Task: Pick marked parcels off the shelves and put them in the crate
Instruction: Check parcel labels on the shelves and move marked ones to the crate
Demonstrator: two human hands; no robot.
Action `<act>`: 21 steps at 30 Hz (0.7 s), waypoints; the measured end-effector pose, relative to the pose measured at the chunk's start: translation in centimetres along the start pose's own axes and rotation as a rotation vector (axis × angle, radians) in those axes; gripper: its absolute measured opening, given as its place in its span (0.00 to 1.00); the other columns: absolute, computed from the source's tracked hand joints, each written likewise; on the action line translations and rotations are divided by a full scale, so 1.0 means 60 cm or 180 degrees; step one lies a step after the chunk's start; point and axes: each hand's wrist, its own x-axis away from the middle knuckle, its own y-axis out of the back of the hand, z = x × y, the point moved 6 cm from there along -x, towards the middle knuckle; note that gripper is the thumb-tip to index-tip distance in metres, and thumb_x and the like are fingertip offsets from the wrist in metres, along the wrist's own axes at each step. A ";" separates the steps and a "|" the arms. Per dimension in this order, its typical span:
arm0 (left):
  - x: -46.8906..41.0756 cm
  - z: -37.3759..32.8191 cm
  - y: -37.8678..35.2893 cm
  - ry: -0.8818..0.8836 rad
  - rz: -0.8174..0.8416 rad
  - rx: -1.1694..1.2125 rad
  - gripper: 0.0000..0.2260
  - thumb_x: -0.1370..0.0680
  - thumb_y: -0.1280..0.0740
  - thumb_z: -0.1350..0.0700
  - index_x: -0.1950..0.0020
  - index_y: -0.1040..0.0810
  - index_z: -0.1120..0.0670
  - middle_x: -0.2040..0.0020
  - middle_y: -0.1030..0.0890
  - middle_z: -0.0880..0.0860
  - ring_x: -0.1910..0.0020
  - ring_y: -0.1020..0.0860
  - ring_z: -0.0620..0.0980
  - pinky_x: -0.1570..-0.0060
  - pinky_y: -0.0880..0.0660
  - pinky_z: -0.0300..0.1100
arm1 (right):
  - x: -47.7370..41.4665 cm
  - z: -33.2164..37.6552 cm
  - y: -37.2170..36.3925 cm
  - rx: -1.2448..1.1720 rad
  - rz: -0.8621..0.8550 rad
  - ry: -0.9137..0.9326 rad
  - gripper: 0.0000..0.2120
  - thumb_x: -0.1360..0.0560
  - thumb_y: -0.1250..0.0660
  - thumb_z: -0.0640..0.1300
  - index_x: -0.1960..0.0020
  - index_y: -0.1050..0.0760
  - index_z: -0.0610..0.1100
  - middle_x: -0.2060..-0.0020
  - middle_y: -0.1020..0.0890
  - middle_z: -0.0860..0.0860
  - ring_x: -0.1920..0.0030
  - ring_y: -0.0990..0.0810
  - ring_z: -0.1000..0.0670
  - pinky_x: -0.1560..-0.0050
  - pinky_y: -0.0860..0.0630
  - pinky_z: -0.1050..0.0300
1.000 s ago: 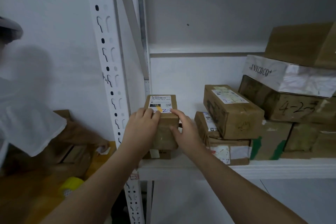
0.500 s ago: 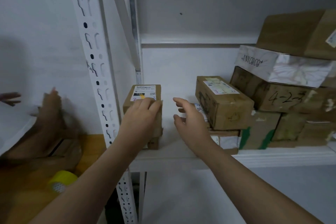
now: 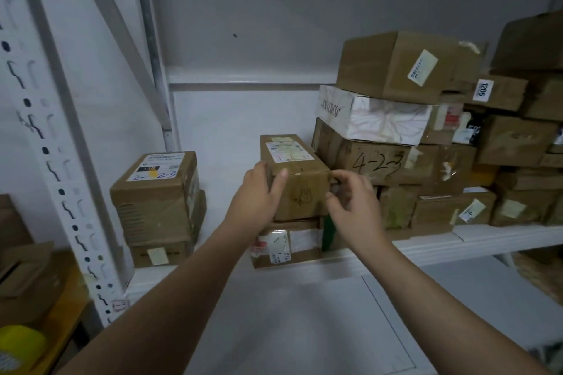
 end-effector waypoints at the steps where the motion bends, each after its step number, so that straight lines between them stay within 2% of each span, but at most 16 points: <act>1: -0.008 -0.008 -0.004 0.0092 0.0000 0.0034 0.27 0.20 0.48 0.39 0.26 0.41 0.53 0.30 0.31 0.54 0.35 0.28 0.52 0.42 0.30 0.44 | -0.004 -0.005 -0.001 -0.0120 0.0068 -0.0102 0.17 0.24 0.34 0.41 0.36 0.29 0.48 0.42 0.28 0.52 0.45 0.26 0.56 0.44 0.28 0.59; 3: -0.026 -0.011 -0.015 0.0400 0.0063 0.0119 0.29 0.20 0.50 0.38 0.26 0.40 0.55 0.30 0.30 0.56 0.34 0.29 0.55 0.40 0.31 0.45 | -0.009 -0.016 -0.007 -0.0486 0.0225 -0.0338 0.18 0.23 0.34 0.42 0.34 0.32 0.49 0.44 0.25 0.53 0.45 0.26 0.56 0.45 0.28 0.63; 6: -0.046 0.010 -0.035 0.0907 0.0243 0.0376 0.30 0.21 0.51 0.36 0.29 0.34 0.56 0.34 0.26 0.57 0.38 0.26 0.56 0.37 0.29 0.52 | -0.009 -0.016 -0.017 -0.0931 0.0527 -0.0498 0.18 0.21 0.37 0.43 0.31 0.33 0.48 0.48 0.26 0.58 0.51 0.27 0.63 0.55 0.30 0.73; 8: -0.042 0.022 -0.045 0.1025 0.0206 0.0662 0.29 0.22 0.49 0.36 0.30 0.33 0.54 0.37 0.25 0.56 0.41 0.25 0.56 0.39 0.27 0.53 | -0.008 -0.015 -0.022 -0.1139 0.0632 -0.0467 0.14 0.20 0.38 0.44 0.36 0.29 0.53 0.48 0.25 0.59 0.50 0.27 0.64 0.53 0.29 0.71; 10: -0.028 0.024 -0.051 0.0922 0.0052 0.0886 0.25 0.20 0.48 0.39 0.30 0.34 0.53 0.37 0.26 0.54 0.41 0.25 0.54 0.41 0.26 0.51 | -0.006 -0.015 -0.028 -0.1304 0.0696 -0.0460 0.09 0.20 0.39 0.46 0.46 0.29 0.61 0.51 0.23 0.62 0.48 0.25 0.63 0.49 0.27 0.66; 11: -0.019 0.024 -0.053 0.0845 -0.0037 0.0964 0.24 0.20 0.48 0.40 0.29 0.35 0.52 0.37 0.27 0.53 0.40 0.25 0.53 0.41 0.26 0.50 | -0.003 -0.016 -0.031 -0.1400 0.0718 -0.0477 0.09 0.20 0.39 0.46 0.48 0.29 0.62 0.51 0.23 0.63 0.48 0.25 0.63 0.48 0.26 0.64; 13: -0.003 0.024 -0.056 0.0690 -0.0242 0.1114 0.22 0.20 0.47 0.40 0.29 0.36 0.50 0.36 0.27 0.52 0.39 0.26 0.52 0.41 0.25 0.51 | 0.002 -0.020 -0.032 -0.1500 0.0708 -0.0501 0.08 0.20 0.39 0.49 0.42 0.30 0.58 0.50 0.24 0.63 0.48 0.25 0.64 0.49 0.26 0.66; 15: 0.014 0.022 -0.057 0.0535 -0.0385 0.1344 0.20 0.19 0.46 0.42 0.29 0.37 0.47 0.35 0.28 0.50 0.38 0.26 0.50 0.42 0.24 0.50 | 0.006 -0.022 -0.028 -0.1635 0.0626 -0.0540 0.11 0.20 0.39 0.50 0.39 0.31 0.53 0.50 0.23 0.62 0.53 0.23 0.67 0.56 0.27 0.71; 18: 0.049 0.008 -0.051 0.0249 -0.0456 0.1749 0.17 0.18 0.45 0.48 0.29 0.39 0.43 0.36 0.28 0.48 0.38 0.26 0.49 0.47 0.22 0.42 | 0.011 -0.026 -0.022 -0.1855 0.0457 -0.0533 0.09 0.21 0.38 0.49 0.44 0.30 0.47 0.56 0.22 0.57 0.61 0.23 0.70 0.63 0.28 0.74; 21: 0.089 -0.011 -0.036 -0.0128 -0.0448 0.2193 0.17 0.18 0.43 0.56 0.31 0.39 0.43 0.37 0.26 0.46 0.40 0.24 0.46 0.48 0.21 0.41 | 0.023 -0.023 -0.021 -0.1963 0.0394 -0.0439 0.06 0.23 0.36 0.47 0.50 0.32 0.47 0.59 0.22 0.55 0.60 0.22 0.66 0.57 0.25 0.69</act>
